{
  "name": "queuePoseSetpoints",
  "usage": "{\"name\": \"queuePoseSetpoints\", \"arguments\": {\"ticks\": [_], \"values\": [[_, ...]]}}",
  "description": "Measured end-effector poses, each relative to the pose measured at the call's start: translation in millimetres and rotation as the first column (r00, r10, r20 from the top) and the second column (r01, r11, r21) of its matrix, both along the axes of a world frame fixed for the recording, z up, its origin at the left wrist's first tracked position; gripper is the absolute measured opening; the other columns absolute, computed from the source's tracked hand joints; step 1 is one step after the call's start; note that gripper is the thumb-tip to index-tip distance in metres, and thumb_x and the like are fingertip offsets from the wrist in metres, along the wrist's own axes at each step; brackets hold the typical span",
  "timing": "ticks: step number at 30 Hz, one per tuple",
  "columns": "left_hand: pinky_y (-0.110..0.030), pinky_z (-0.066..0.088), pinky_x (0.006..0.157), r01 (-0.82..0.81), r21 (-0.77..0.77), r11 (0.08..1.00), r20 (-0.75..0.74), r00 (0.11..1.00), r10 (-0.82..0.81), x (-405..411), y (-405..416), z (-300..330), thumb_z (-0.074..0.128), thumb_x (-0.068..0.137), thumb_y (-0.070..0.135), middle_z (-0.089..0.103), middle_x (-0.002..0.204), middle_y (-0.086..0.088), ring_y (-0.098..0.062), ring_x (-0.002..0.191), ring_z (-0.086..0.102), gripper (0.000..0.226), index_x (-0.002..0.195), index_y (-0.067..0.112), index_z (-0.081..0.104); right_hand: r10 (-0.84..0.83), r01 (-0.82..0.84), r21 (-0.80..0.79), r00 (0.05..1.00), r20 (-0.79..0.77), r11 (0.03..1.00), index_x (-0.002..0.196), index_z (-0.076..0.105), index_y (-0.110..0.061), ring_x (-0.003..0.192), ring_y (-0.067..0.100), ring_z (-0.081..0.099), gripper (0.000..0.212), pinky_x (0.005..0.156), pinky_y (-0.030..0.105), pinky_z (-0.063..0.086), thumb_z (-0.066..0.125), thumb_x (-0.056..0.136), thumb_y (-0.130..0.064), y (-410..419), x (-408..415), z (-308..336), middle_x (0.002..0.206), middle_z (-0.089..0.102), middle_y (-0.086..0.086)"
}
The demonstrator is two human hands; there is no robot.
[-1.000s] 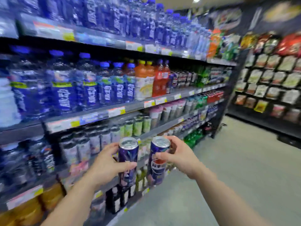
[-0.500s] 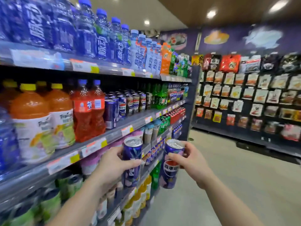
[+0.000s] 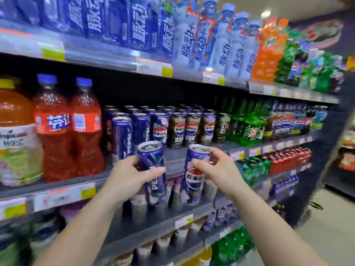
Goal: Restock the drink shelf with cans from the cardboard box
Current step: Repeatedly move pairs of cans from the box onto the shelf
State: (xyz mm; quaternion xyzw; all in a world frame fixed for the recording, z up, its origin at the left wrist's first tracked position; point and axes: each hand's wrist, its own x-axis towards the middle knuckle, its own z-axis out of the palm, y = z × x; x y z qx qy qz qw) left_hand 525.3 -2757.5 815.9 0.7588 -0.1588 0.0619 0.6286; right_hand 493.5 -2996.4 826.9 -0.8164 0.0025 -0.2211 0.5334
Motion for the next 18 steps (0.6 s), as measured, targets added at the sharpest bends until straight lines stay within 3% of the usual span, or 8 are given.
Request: {"name": "queuePoseSetpoints", "arguments": {"ticks": [4, 6, 8, 10, 13, 14, 16, 18], "values": [[-0.005, 0.044, 0.059, -0.237, 0.052, 0.970, 0.071, 0.970, 0.233, 14, -26, 29, 0.084, 0.069, 0.026, 0.072, 0.070, 0.020, 0.012, 0.062, 0.061, 0.016, 0.076, 0.024, 0.070, 0.191, -0.191, 0.013, 0.982, -0.004, 0.981, 0.098, 0.060, -0.038, 0.084, 0.011, 0.062, 0.037, 0.080, 0.033, 0.050, 0.082, 0.069, -0.045, -20, 59, 30, 0.085, 0.064, -0.011], [-0.002, 0.041, 0.054, -0.346, 0.083, 0.935, 0.131, 0.933, 0.334, 26, -35, 45, 0.083, 0.070, 0.028, 0.069, 0.070, 0.020, 0.017, 0.059, 0.058, 0.017, 0.076, 0.028, 0.067, 0.258, -0.258, 0.019, 0.966, 0.028, 0.966, 0.096, 0.053, -0.039, 0.085, 0.008, 0.062, 0.036, 0.079, 0.029, 0.049, 0.081, 0.074, -0.037, -20, 83, 45, 0.087, 0.064, -0.011], [-0.006, 0.040, 0.047, -0.437, 0.095, 0.895, 0.147, 0.895, 0.421, 37, -43, 60, 0.082, 0.071, 0.033, 0.064, 0.070, 0.020, 0.017, 0.051, 0.055, 0.020, 0.080, 0.028, 0.065, 0.291, -0.292, 0.010, 0.955, 0.050, 0.956, 0.107, 0.056, -0.033, 0.091, 0.016, 0.066, 0.049, 0.079, 0.036, 0.053, 0.082, 0.067, -0.047, -16, 107, 54, 0.099, 0.067, -0.006], [-0.008, 0.035, 0.039, -0.502, 0.104, 0.859, 0.153, 0.861, 0.485, 50, -48, 67, 0.080, 0.073, 0.036, 0.060, 0.068, 0.019, 0.013, 0.042, 0.051, 0.025, 0.088, 0.025, 0.064, 0.332, -0.335, 0.057, 0.941, 0.058, 0.940, 0.116, 0.051, -0.030, 0.079, 0.014, 0.065, 0.057, 0.067, 0.025, 0.054, 0.082, 0.070, -0.041, -11, 124, 61, 0.097, 0.062, -0.010], [-0.001, 0.038, 0.051, -0.558, 0.117, 0.821, 0.221, 0.821, 0.527, 63, -55, 66, 0.079, 0.075, 0.035, 0.058, 0.075, 0.024, 0.017, 0.060, 0.051, 0.028, 0.095, 0.026, 0.061, 0.368, -0.372, 0.072, 0.928, 0.058, 0.926, 0.119, 0.050, -0.028, 0.067, -0.004, 0.053, 0.049, 0.061, 0.009, 0.044, 0.078, 0.080, -0.025, -10, 143, 60, 0.087, 0.053, -0.018], [0.001, 0.037, 0.055, -0.570, 0.122, 0.813, 0.236, 0.812, 0.534, 67, -57, 64, 0.078, 0.076, 0.034, 0.057, 0.077, 0.025, 0.017, 0.064, 0.051, 0.029, 0.096, 0.026, 0.059, 0.367, -0.369, 0.056, 0.929, 0.047, 0.928, 0.107, 0.052, -0.028, 0.064, -0.006, 0.052, 0.038, 0.061, 0.008, 0.045, 0.078, 0.081, -0.022, -8, 146, 59, 0.083, 0.054, -0.020], [0.000, 0.039, 0.053, -0.569, 0.128, 0.812, 0.230, 0.814, 0.534, 74, -62, 57, 0.077, 0.078, 0.030, 0.057, 0.080, 0.023, 0.014, 0.062, 0.054, 0.029, 0.099, 0.025, 0.057, 0.381, -0.382, 0.026, 0.924, 0.037, 0.924, 0.094, 0.057, -0.026, 0.062, 0.000, 0.058, 0.025, 0.054, 0.009, 0.047, 0.078, 0.080, -0.023, -4, 153, 56, 0.079, 0.061, -0.018], [-0.006, 0.043, 0.049, -0.551, 0.124, 0.825, 0.200, 0.828, 0.523, 80, -65, 46, 0.075, 0.080, 0.027, 0.062, 0.089, 0.015, 0.010, 0.068, 0.060, 0.033, 0.107, 0.021, 0.056, 0.406, -0.406, 0.014, 0.914, 0.017, 0.914, 0.096, 0.063, -0.027, 0.069, 0.024, 0.068, 0.022, 0.050, 0.013, 0.049, 0.078, 0.080, -0.025, 0, 160, 48, 0.087, 0.070, -0.006]]}}
